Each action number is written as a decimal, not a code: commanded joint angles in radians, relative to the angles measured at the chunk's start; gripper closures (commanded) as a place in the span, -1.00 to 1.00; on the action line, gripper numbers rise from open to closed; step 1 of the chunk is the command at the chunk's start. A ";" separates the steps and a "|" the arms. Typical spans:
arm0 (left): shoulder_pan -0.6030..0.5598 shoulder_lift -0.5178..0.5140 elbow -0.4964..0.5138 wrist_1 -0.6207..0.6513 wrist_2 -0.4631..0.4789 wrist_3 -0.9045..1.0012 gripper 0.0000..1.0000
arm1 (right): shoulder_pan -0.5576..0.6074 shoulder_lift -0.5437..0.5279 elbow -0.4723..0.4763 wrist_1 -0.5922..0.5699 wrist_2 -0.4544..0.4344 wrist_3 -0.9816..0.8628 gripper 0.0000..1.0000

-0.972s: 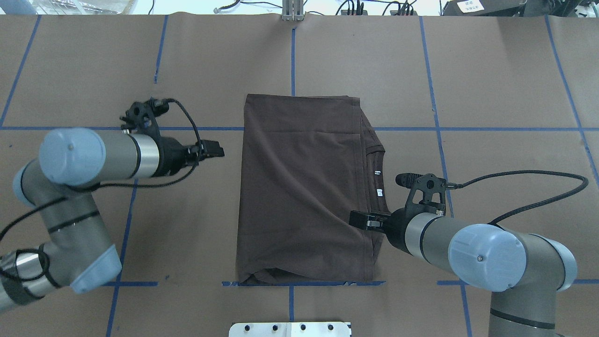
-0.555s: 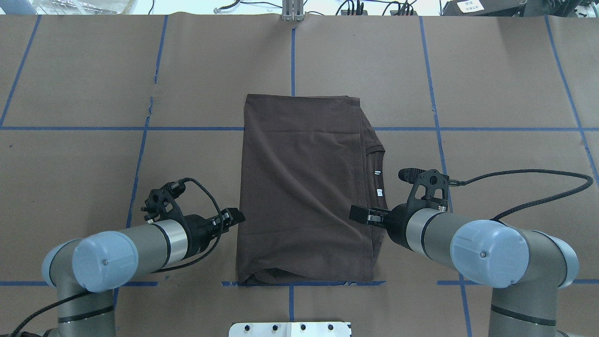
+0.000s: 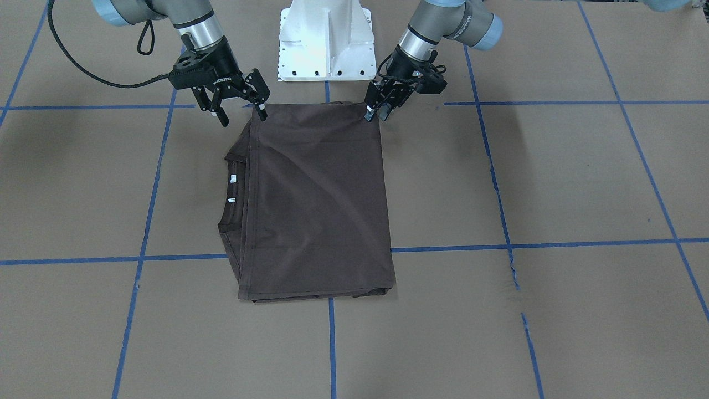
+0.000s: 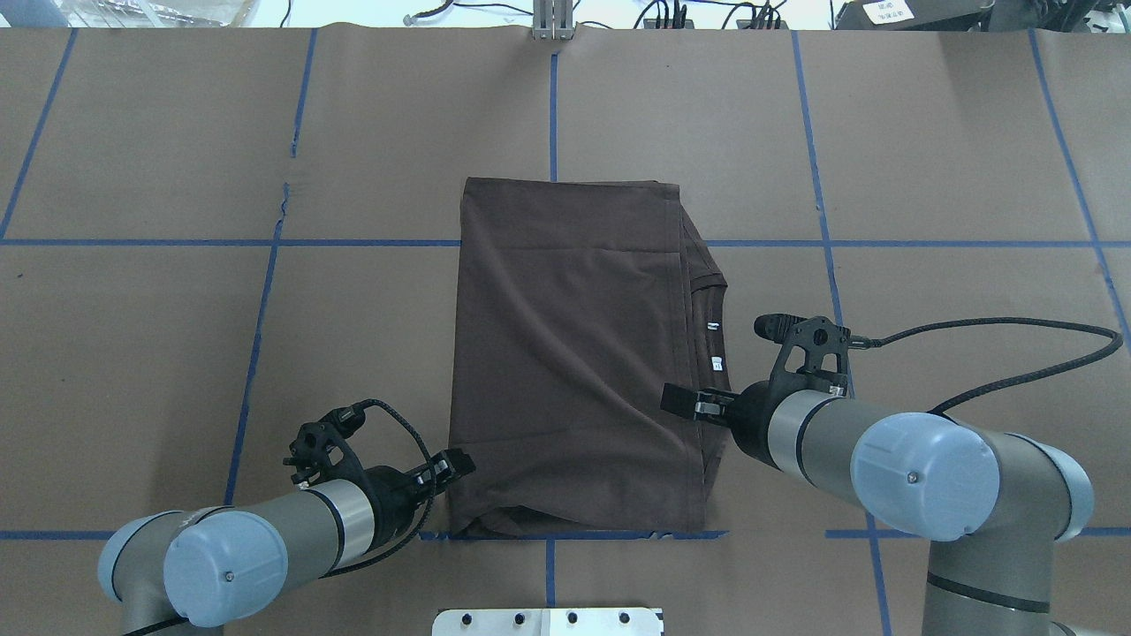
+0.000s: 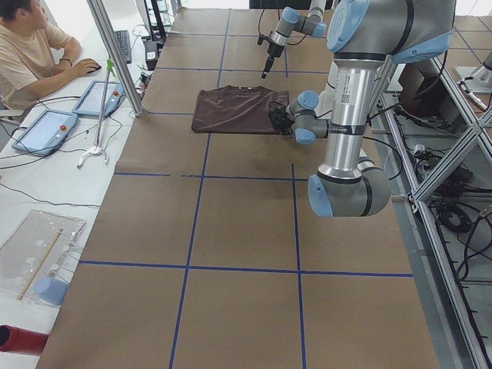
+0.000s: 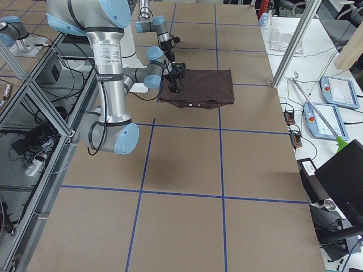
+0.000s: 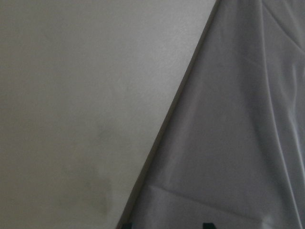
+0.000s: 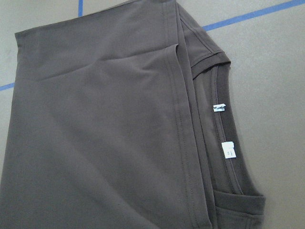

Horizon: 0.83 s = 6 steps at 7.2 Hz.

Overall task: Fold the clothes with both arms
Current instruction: 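Move the left gripper down to the shirt's near corner beside the right gripper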

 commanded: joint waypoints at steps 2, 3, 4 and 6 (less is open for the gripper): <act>0.037 -0.001 0.005 0.014 0.001 -0.002 -0.17 | 0.000 0.000 -0.004 0.000 -0.001 0.001 -1.00; 0.039 -0.004 0.004 0.016 0.001 -0.002 -0.17 | -0.001 0.000 -0.004 0.000 -0.001 0.001 -1.00; 0.041 -0.007 0.004 0.014 0.001 -0.002 -0.17 | 0.000 0.000 -0.004 0.000 -0.001 0.001 -1.00; 0.051 -0.010 0.004 0.014 0.001 -0.002 -0.16 | -0.001 0.000 -0.005 0.000 -0.002 0.001 -1.00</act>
